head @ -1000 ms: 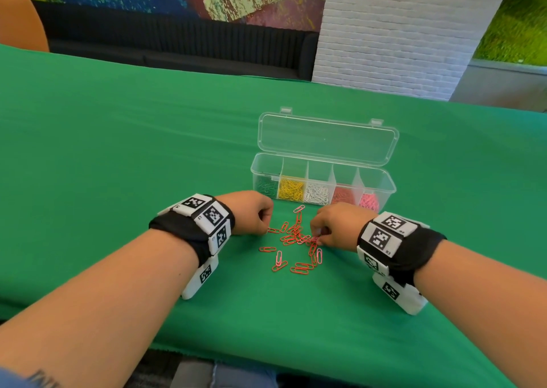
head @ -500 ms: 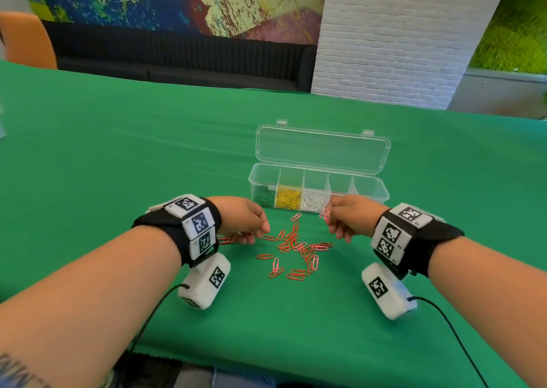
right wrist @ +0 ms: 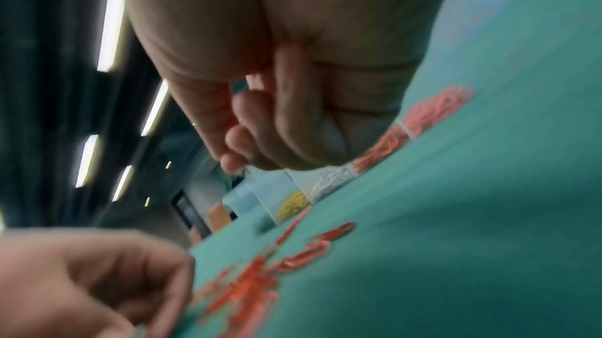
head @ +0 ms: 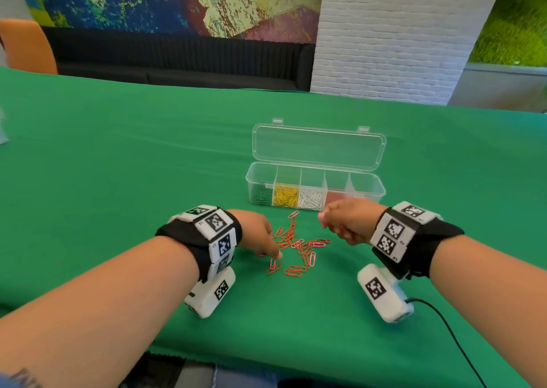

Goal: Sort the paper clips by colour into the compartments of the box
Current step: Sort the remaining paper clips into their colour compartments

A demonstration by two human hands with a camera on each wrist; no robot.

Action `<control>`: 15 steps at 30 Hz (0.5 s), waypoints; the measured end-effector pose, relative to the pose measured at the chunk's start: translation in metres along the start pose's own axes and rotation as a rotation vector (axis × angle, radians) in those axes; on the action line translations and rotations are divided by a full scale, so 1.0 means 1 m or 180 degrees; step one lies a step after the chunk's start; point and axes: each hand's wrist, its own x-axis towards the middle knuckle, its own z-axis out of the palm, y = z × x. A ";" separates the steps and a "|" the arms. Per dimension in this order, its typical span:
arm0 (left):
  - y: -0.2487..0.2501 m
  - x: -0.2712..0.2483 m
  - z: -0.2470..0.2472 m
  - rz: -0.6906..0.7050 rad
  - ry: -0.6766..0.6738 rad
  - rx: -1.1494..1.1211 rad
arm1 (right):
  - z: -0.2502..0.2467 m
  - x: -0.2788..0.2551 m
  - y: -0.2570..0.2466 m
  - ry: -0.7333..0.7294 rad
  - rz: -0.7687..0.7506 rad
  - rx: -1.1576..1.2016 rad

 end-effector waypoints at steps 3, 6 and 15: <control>0.010 0.002 0.005 0.0041 0.0007 0.0079 | 0.007 -0.009 -0.003 0.0003 -0.0403 -0.1870; 0.015 0.003 0.008 0.0124 0.0103 0.0136 | 0.011 -0.011 -0.005 -0.0027 -0.0556 -0.2334; 0.016 0.000 0.012 0.0288 0.0312 0.0271 | 0.019 -0.002 -0.007 0.0057 -0.0702 -0.2884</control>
